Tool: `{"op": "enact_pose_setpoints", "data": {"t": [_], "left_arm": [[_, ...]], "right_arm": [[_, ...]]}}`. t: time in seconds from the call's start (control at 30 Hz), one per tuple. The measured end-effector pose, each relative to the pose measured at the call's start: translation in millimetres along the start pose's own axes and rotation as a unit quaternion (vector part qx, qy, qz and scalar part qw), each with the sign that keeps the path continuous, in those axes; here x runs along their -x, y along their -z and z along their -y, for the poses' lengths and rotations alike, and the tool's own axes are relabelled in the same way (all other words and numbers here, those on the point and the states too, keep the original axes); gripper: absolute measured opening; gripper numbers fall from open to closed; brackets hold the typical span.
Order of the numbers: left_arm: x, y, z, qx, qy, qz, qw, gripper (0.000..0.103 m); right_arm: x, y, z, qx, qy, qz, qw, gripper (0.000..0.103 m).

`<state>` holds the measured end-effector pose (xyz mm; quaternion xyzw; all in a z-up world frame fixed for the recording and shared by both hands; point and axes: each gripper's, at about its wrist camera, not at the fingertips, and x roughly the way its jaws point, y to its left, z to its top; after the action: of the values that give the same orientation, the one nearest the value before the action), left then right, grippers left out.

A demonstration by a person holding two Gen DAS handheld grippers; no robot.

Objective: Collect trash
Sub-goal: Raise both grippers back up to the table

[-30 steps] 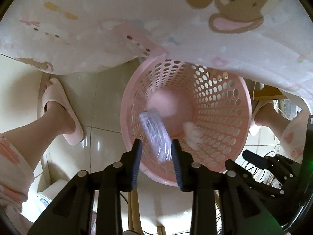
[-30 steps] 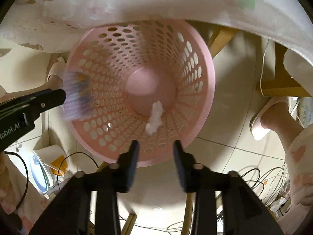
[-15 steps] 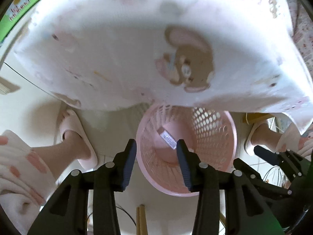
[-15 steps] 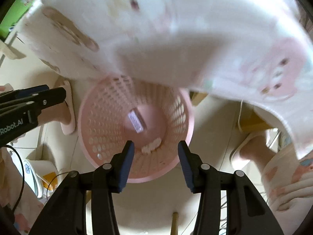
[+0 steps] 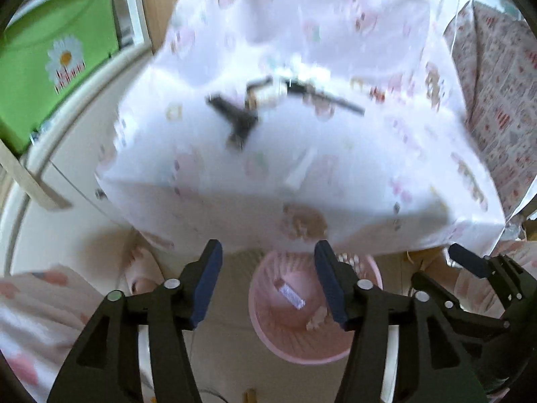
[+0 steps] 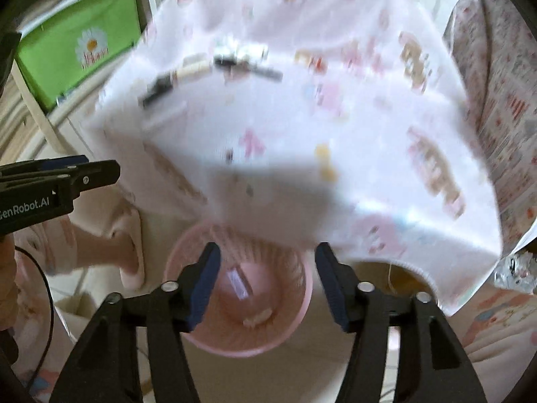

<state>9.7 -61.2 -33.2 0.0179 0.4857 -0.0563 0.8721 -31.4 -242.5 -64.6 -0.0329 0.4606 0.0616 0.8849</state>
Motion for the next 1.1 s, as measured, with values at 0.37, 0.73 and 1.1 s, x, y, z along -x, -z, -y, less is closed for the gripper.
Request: {"op": "enact_pose_setpoints", "data": {"t": [0.37, 0.73, 1.1], "left_arm": [[29, -63, 6, -0.008, -0.009, 0.076, 0.9971, 0.082], [31, -83, 0, 0.01, -0.006, 0.124, 0.9922, 0.094], [-13, -40, -12, 0.017, 0.01, 0.066, 0.9976, 0.094]], "right_arm": [[37, -55, 25, -0.005, 0.012, 0.082, 0.997, 0.068], [48, -89, 48, -0.018, 0.032, 0.145, 0.989, 0.075], [11, -64, 55, -0.023, 0.046, 0.103, 0.993, 0.075]]}}
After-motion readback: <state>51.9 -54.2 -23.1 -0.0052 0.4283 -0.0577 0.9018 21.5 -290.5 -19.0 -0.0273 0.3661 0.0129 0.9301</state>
